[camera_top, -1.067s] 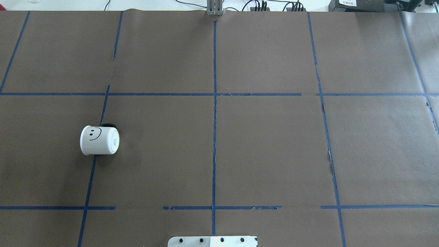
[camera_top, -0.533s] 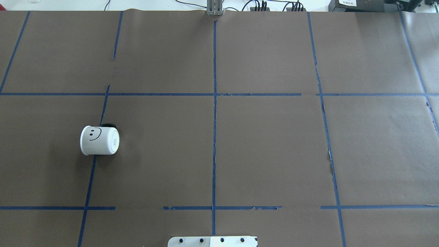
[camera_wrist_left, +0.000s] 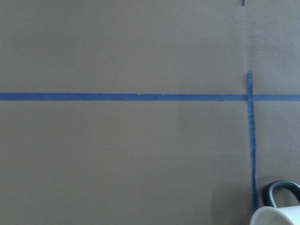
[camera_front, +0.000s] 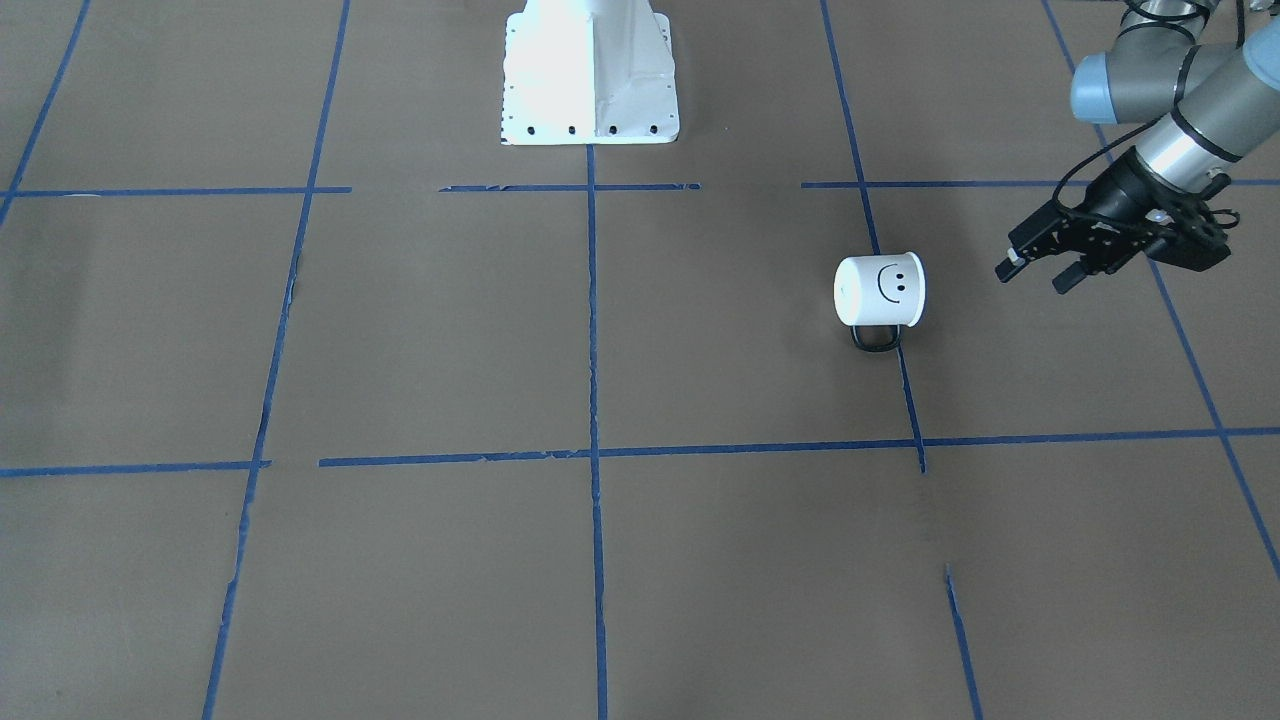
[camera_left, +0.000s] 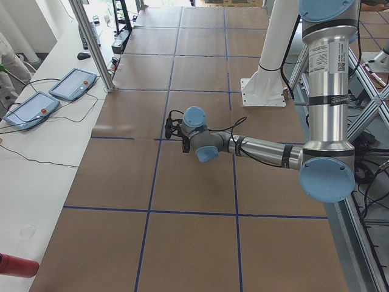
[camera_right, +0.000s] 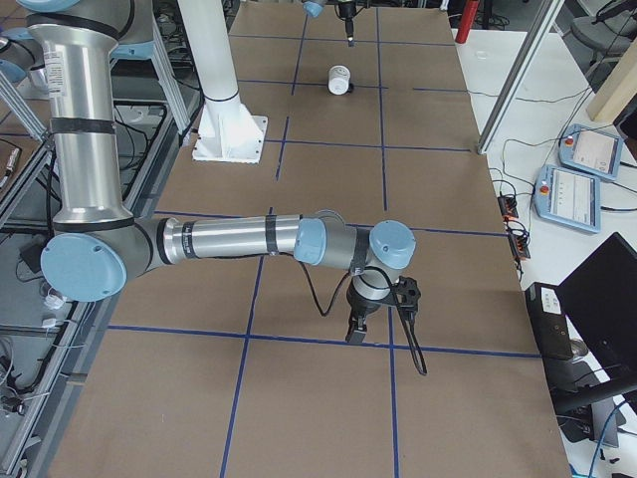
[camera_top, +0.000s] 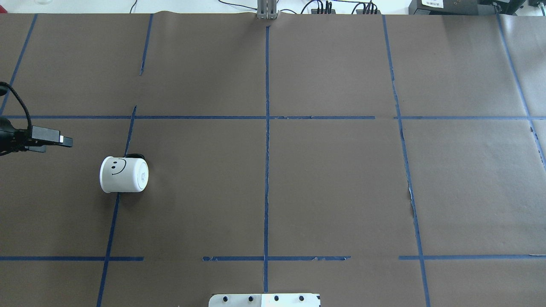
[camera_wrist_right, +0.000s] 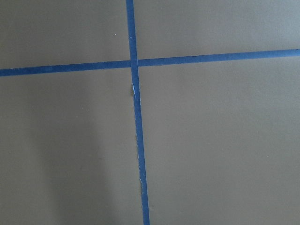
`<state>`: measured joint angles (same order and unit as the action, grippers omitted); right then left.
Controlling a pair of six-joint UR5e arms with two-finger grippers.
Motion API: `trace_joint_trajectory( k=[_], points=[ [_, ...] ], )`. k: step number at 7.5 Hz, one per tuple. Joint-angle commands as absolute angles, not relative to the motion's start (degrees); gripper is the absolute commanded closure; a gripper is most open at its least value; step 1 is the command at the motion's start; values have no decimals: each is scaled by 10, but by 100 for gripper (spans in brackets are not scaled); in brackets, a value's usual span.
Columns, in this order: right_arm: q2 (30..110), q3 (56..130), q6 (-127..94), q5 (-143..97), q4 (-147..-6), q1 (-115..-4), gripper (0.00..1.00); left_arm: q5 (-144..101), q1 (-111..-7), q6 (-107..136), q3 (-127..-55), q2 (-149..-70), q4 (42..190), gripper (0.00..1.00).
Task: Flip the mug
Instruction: 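Reach the left gripper toward the white mug's open end and grasp its rim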
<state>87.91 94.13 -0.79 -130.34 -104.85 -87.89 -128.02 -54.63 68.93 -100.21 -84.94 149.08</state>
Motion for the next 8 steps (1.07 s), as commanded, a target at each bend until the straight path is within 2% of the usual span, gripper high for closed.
trace_joint_trajectory(
  k=[1, 4, 6, 8],
  points=[
    [880, 941, -8, -1303, -1049, -879, 0, -1161, -453, 827, -987, -847, 1612, 0],
    [879, 941, -8, -1303, -1049, -879, 0, -1062, -401, 874, -831, -852, 1905, 0],
    [879, 941, -8, -1303, -1049, -879, 0, -1061, -381, 904, -817, -860, 1974, 0],
    [879, 941, -8, -1303, -1049, -879, 0, -1038, -361, 921, -780, -901, 2026, 0]
  ],
)
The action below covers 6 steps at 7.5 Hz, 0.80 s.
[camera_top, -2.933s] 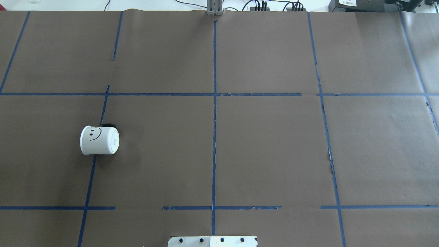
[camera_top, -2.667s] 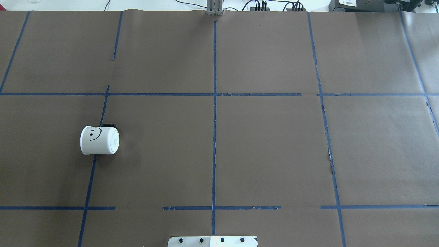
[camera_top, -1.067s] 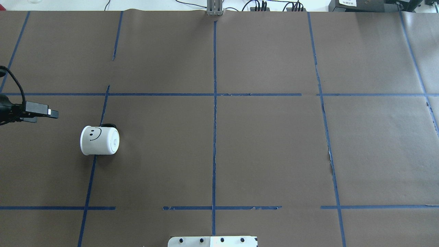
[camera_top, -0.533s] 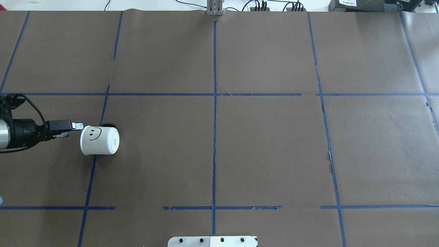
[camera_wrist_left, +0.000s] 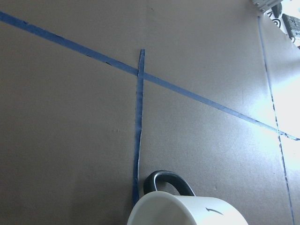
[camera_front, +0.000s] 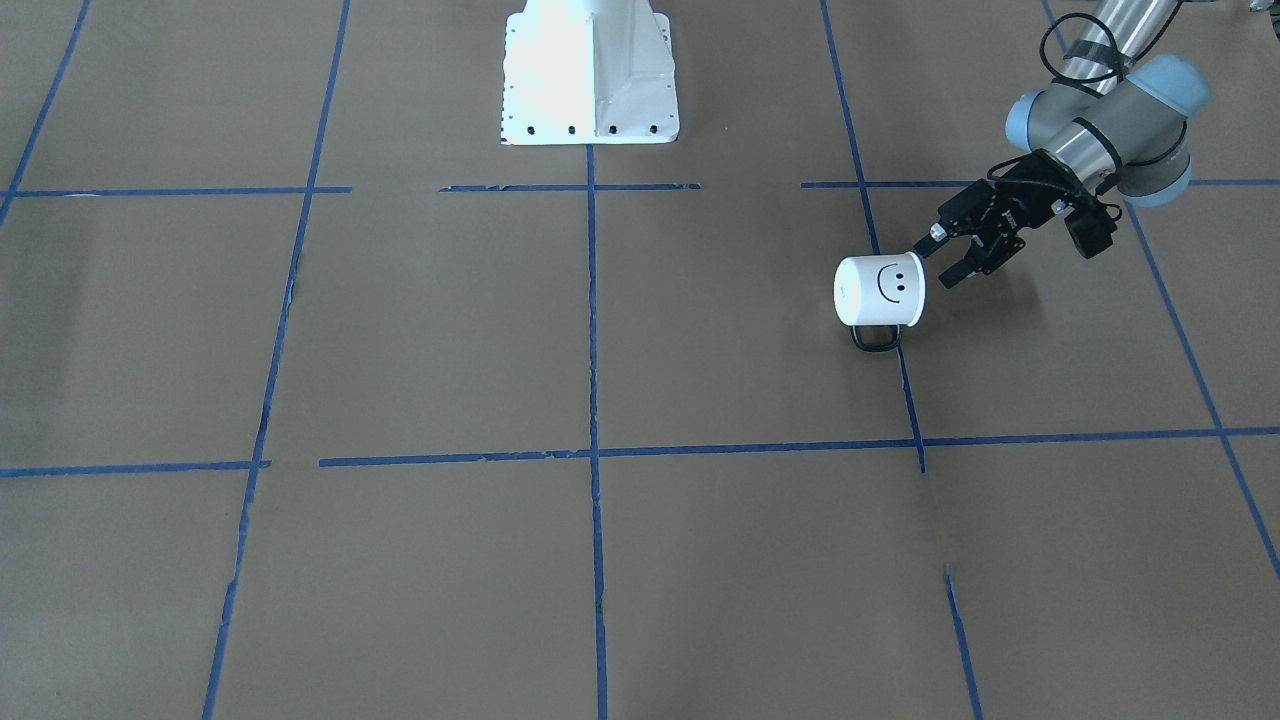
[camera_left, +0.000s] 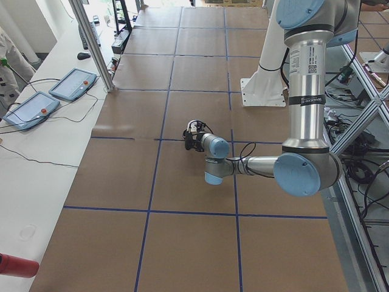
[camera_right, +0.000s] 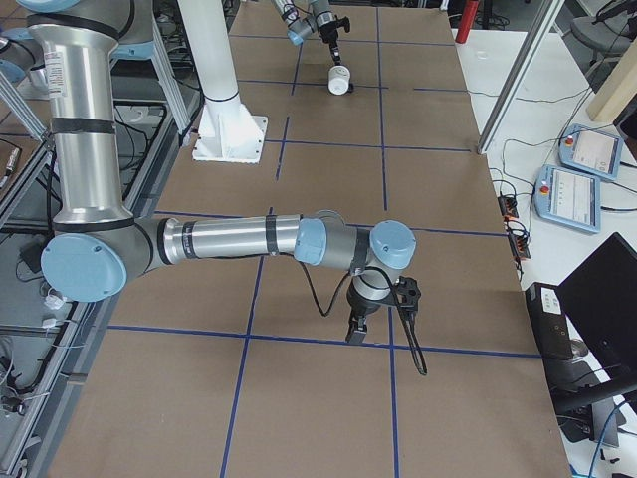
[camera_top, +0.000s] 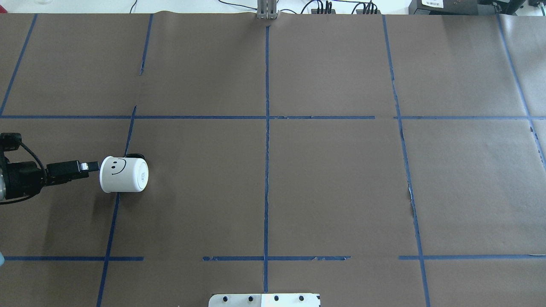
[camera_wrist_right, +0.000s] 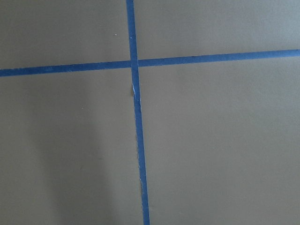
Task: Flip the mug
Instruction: 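Reach the left gripper toward the white mug's open end and grasp its rim, then lift the white mug with the left gripper and carry it toward the table center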
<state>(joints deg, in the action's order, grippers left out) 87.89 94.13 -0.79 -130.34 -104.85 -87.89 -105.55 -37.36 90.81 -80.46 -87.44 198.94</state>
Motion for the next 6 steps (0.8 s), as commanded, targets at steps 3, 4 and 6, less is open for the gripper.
trace_joint_trajectory(
  k=[3, 4, 6],
  points=[
    [880, 941, -8, -1303, -1049, -879, 0, -1032, -352, 928, -746, -948, 2036, 56],
    [880, 941, -8, -1303, -1049, -879, 0, -1035, -351, 933, -747, -949, 2036, 100],
    [880, 941, -8, -1303, -1049, -879, 0, -1034, -352, 968, -753, -975, 2054, 100]
  ],
)
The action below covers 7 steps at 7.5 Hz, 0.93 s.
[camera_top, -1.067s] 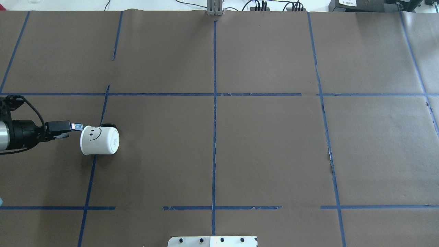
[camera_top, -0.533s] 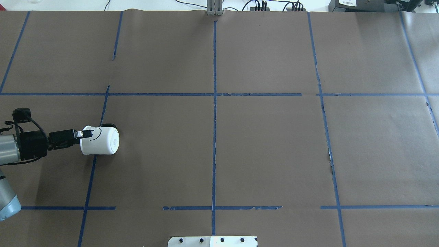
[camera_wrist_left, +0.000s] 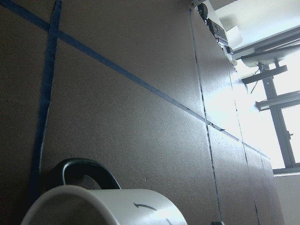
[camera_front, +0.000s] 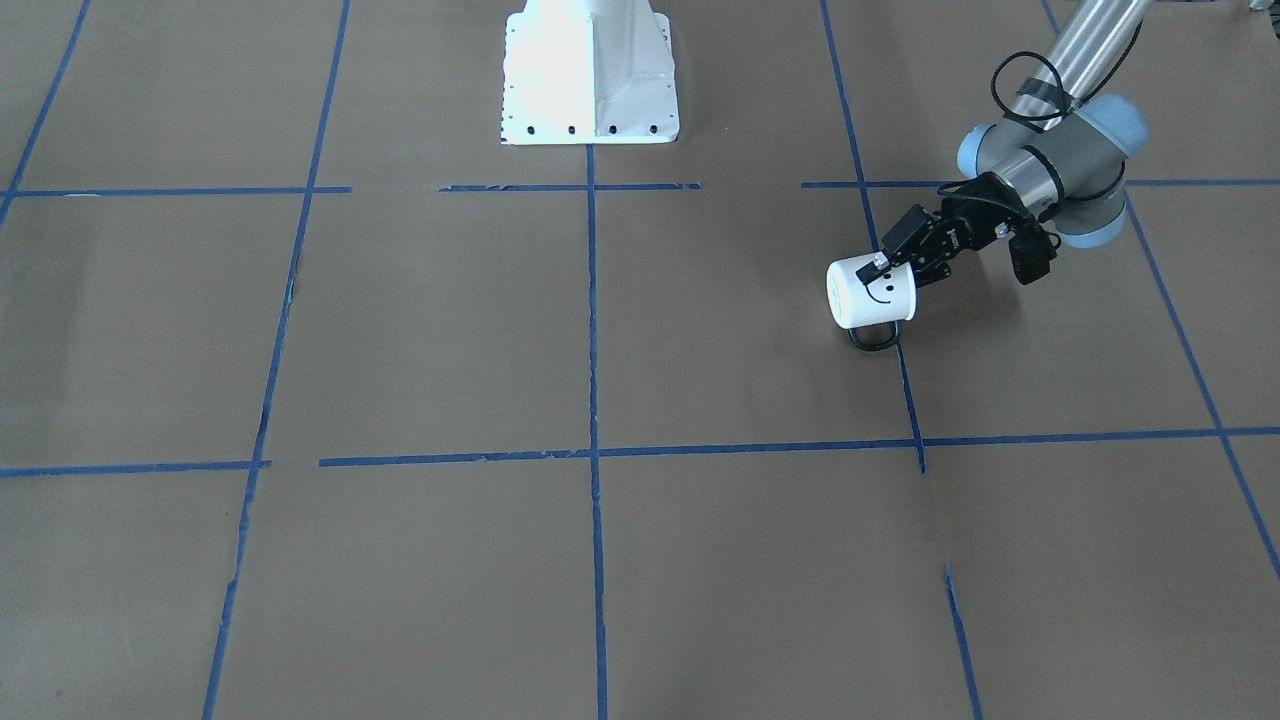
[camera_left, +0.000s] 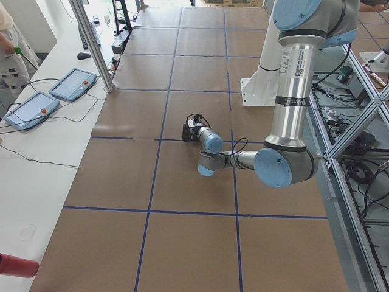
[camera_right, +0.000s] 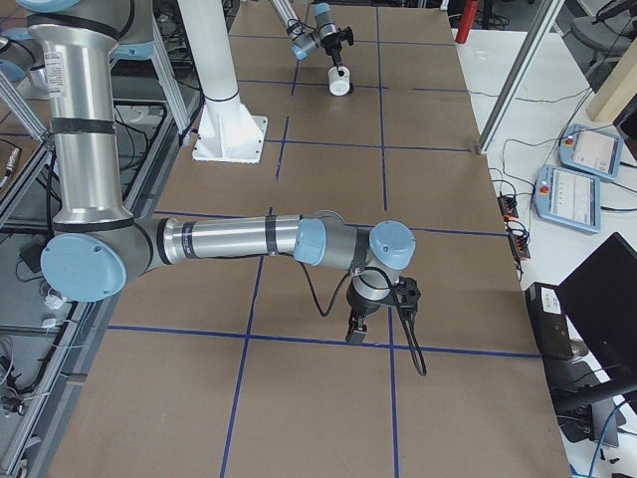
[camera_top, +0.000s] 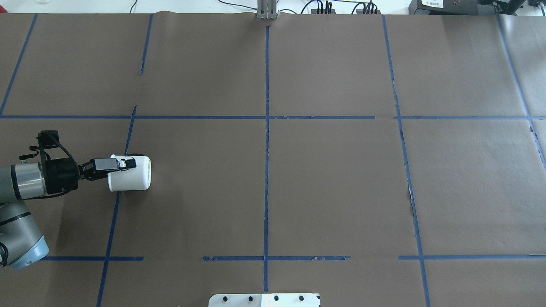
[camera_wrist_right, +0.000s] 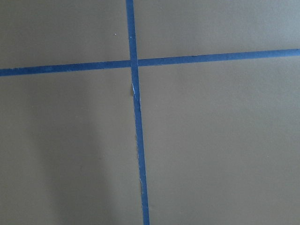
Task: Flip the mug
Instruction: 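Lift the white mug with the left gripper and carry it toward the table center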
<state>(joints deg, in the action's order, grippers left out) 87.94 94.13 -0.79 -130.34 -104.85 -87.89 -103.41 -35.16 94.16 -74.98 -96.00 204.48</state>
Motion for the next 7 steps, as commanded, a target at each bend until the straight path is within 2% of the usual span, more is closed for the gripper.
trace_joint_trajectory(
  k=[1, 3, 6, 7],
  points=[
    [880, 941, -8, -1303, -1049, -879, 0, -1034, -359, 1002, -755, -1003, 2054, 100],
    [879, 941, -8, -1303, -1049, -879, 0, -1041, -376, 1019, -771, -1047, 2040, 100],
    [879, 941, -8, -1303, -1049, -879, 0, -1127, -394, 1012, -941, -1059, 1677, 100],
    [879, 941, -8, -1303, -1049, -879, 0, -1139, -393, 996, -969, -1090, 1522, 100]
  ],
)
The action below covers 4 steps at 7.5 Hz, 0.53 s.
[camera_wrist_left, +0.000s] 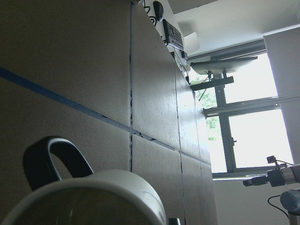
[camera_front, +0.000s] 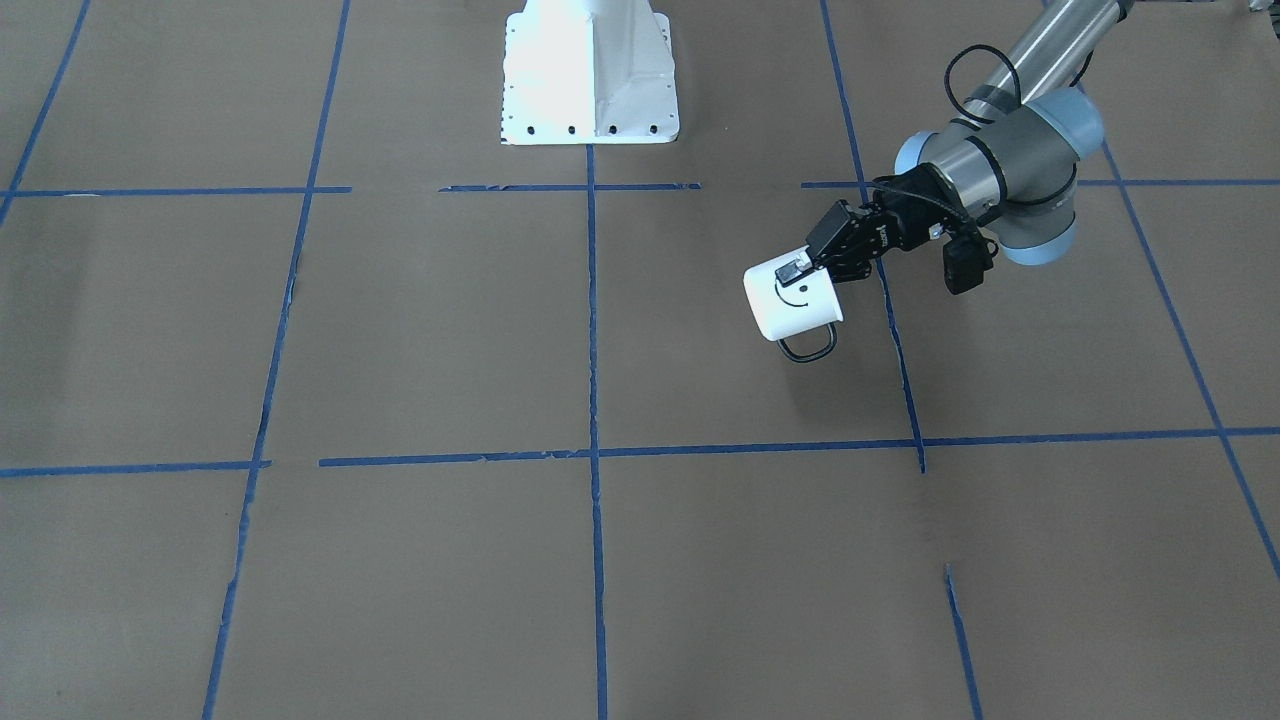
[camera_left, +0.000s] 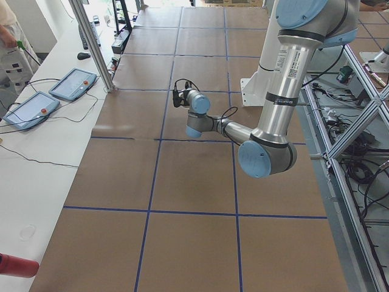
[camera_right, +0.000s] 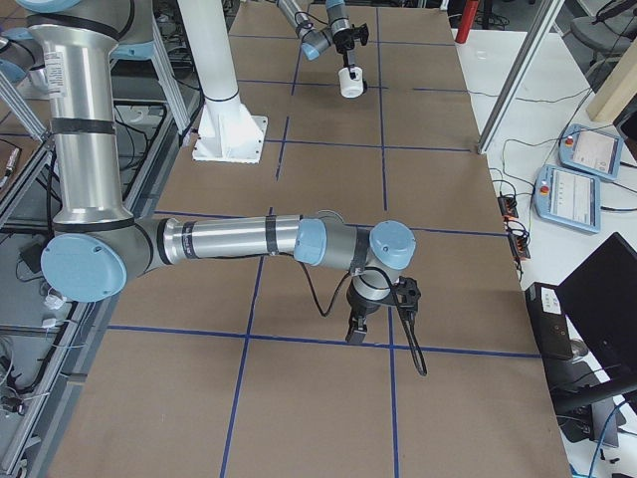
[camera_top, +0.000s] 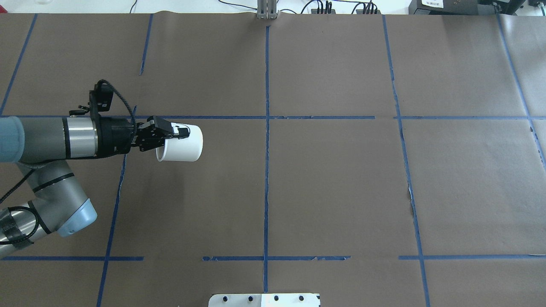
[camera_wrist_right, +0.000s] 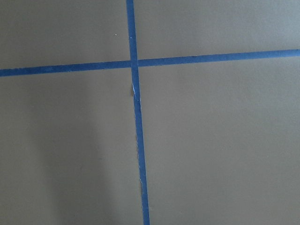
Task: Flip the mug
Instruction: 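Lift the white mug with the left gripper and carry it toward the table center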
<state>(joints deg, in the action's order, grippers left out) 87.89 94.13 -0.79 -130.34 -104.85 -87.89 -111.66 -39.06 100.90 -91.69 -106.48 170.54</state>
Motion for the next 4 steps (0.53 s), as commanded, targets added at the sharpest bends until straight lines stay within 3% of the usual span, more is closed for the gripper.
trace_joint_trajectory(
  k=[1, 2, 4],
  points=[
    [880, 941, -8, -1303, -1049, -879, 0, -1140, -391, 960, -972, -1166, 1352, 100],
    [879, 941, -8, -1303, -1049, -879, 0, -1136, -389, 932, -965, -1239, 1206, 100],
    [879, 941, -8, -1303, -1049, -879, 0, -1132, -381, 900, -928, -1325, 1067, 100]
  ],
)
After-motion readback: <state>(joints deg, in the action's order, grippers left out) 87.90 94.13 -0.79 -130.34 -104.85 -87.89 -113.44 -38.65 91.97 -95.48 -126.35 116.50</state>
